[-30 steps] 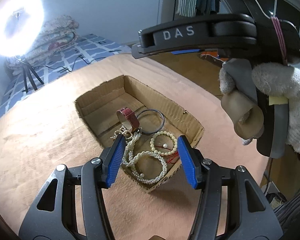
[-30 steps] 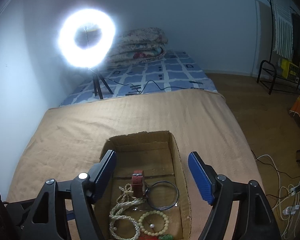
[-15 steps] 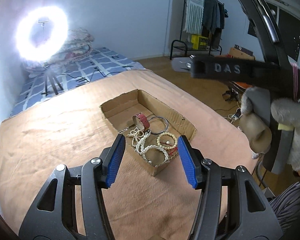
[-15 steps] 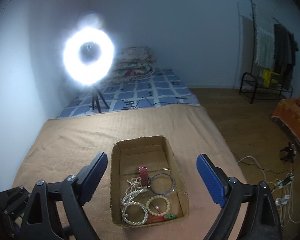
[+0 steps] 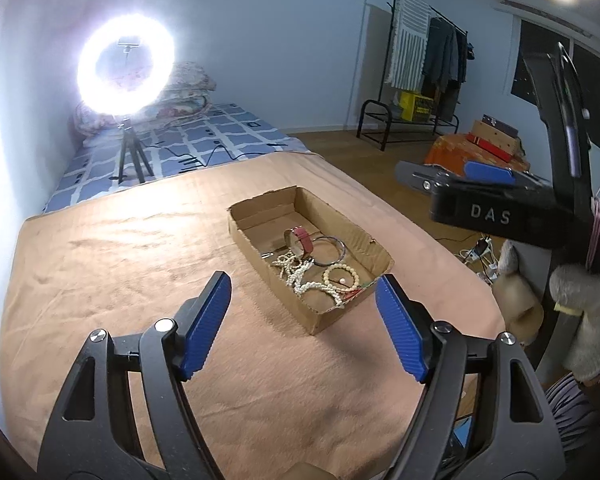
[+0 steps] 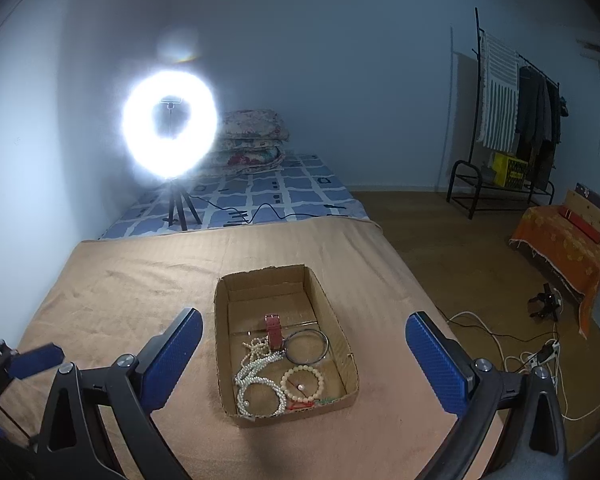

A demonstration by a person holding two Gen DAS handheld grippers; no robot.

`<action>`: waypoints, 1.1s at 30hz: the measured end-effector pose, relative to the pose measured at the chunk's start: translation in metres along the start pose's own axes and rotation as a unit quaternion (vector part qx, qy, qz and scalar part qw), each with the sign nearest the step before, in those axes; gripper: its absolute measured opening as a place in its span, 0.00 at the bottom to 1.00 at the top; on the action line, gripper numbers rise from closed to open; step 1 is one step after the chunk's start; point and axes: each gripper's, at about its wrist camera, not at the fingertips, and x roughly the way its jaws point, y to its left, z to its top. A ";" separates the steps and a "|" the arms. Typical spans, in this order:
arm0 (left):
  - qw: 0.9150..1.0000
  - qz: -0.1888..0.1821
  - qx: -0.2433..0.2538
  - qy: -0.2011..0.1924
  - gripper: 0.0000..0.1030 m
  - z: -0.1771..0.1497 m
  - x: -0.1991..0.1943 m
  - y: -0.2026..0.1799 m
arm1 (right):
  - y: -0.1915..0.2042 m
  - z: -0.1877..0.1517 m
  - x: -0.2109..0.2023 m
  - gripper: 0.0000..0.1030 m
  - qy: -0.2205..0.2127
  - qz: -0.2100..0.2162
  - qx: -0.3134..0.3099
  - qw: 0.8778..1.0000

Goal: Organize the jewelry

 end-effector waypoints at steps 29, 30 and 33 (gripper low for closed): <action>0.998 0.055 0.026 -0.017 0.97 -0.017 -0.027 -0.004 | -0.004 -0.011 -0.019 1.00 -0.024 -0.006 0.021 0.999; 0.998 0.059 0.025 -0.016 0.98 -0.017 -0.027 -0.004 | -0.005 -0.011 -0.019 1.00 -0.025 -0.007 0.023 0.999; 0.998 0.063 0.022 -0.015 0.99 -0.018 -0.026 -0.003 | -0.006 -0.011 -0.019 1.00 -0.026 -0.010 0.027 0.999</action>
